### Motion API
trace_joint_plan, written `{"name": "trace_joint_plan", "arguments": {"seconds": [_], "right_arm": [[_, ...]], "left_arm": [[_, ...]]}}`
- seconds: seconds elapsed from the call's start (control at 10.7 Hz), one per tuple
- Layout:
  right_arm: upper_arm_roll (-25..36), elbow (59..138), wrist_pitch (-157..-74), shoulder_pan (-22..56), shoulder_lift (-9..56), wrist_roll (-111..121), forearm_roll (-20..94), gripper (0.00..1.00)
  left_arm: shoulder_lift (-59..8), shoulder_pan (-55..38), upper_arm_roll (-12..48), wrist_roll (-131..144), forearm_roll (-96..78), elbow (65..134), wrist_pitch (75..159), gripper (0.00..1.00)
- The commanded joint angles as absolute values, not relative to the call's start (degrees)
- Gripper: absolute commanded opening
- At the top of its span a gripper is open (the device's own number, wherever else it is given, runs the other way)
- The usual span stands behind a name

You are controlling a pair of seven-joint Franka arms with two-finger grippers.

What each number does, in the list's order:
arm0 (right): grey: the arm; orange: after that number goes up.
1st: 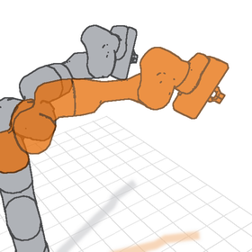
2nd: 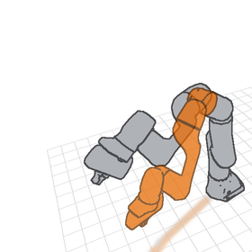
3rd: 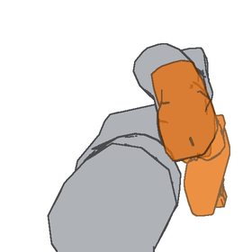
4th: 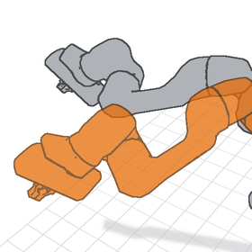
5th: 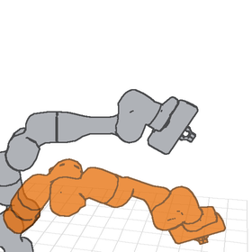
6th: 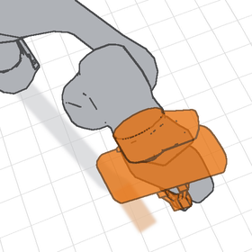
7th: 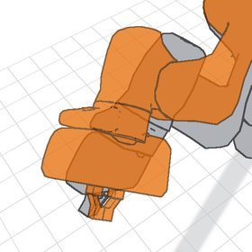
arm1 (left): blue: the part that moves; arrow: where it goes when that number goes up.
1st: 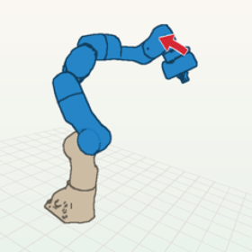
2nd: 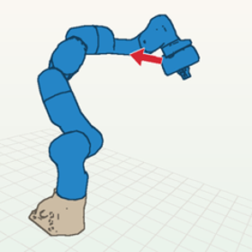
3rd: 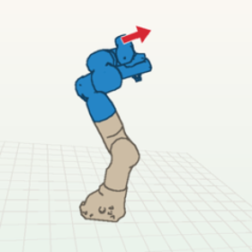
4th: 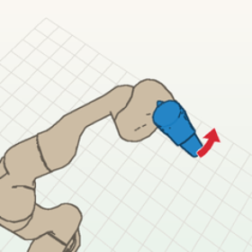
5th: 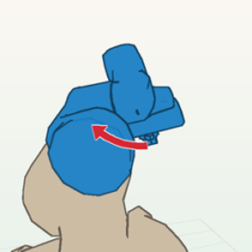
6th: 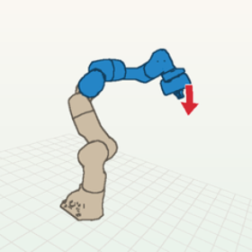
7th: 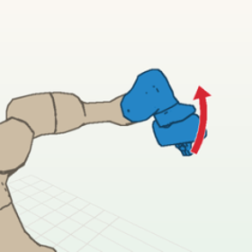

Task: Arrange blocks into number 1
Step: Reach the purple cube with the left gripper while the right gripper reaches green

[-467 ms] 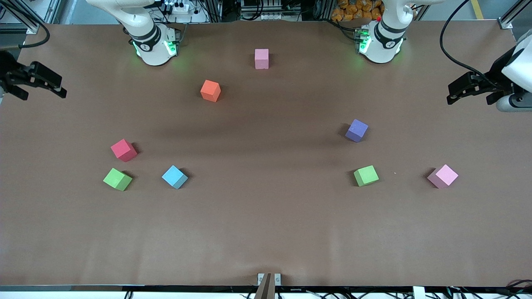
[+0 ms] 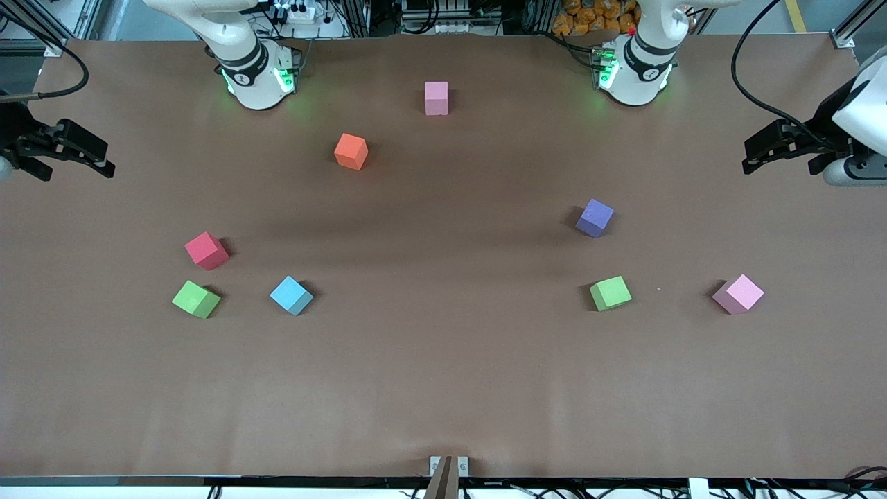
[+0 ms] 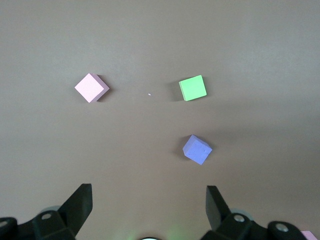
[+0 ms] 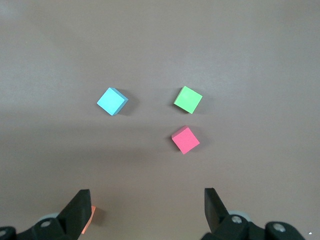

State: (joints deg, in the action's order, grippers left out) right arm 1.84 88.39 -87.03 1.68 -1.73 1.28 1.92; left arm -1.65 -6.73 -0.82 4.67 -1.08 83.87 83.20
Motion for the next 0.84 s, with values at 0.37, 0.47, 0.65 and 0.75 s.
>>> {"name": "trace_joint_plan", "arguments": {"seconds": [0.37, 0.47, 0.65, 0.75], "right_arm": [[1.3, 88.8, -90.2, -1.3, 13.2, 6.5, 1.6, 1.00], [1.4, 88.8, -91.7, -2.9, 16.1, 6.0, 1.7, 1.00], [1.4, 89.6, -96.3, -7.5, 21.0, 4.0, 2.6, 1.00], [1.3, 90.3, -99.3, -9.3, 22.2, 2.3, 3.2, 1.00]], "left_arm": [[-1.1, -6.9, 9.7, 3.3, -2.5, 103.3, 101.6, 1.00], [-1.1, -6.9, 11.1, 3.2, -2.5, 106.3, 104.0, 1.00], [-1.1, -6.9, 13.3, 3.2, 1.6, 114.8, 111.5, 1.00], [-1.2, -6.9, 13.8, 3.2, 3.1, 119.7, 116.8, 1.00]]}}
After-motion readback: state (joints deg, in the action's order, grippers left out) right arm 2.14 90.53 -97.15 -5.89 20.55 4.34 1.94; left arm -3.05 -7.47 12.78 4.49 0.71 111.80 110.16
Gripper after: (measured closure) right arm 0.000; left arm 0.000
